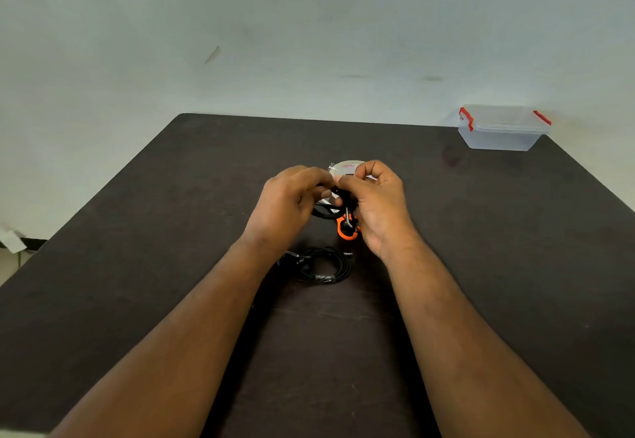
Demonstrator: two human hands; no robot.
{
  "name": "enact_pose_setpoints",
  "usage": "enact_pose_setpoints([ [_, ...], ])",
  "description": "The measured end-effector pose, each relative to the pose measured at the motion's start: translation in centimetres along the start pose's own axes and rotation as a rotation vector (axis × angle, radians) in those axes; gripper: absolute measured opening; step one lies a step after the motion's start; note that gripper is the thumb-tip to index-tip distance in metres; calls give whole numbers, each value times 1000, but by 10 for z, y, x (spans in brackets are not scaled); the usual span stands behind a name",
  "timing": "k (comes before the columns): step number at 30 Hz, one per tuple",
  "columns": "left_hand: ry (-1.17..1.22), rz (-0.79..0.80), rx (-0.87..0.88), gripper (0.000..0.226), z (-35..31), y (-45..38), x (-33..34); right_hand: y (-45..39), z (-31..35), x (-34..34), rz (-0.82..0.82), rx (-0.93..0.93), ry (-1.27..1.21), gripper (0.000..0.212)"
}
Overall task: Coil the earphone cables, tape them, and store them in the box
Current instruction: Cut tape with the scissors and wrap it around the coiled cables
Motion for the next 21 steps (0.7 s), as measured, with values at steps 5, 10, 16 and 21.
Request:
enact_pose_setpoints([
  [5, -138, -5, 116, 31, -4, 1, 6, -2, -3, 1, 7, 15, -31, 32],
  [10, -184, -36, 87, 22, -1, -1, 1, -1, 5, 4, 55, -51, 32, 28],
  [16, -297, -6, -9, 17, 4, -3, -2, 2, 27, 12, 73, -419, 605, 46],
  [21, -495, 77, -156, 21, 11, -1, 5, 8, 42, 12, 36, -682, 728, 31],
])
Point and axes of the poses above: each hand's wrist, its own y-axis away from the middle knuckle, its own x-axis out of the palm, z = x × y, the point moved 9 cm from there along -y, towards the middle knuckle, and after that the axes turned 7 degrees about y, right-handed, at the moved point
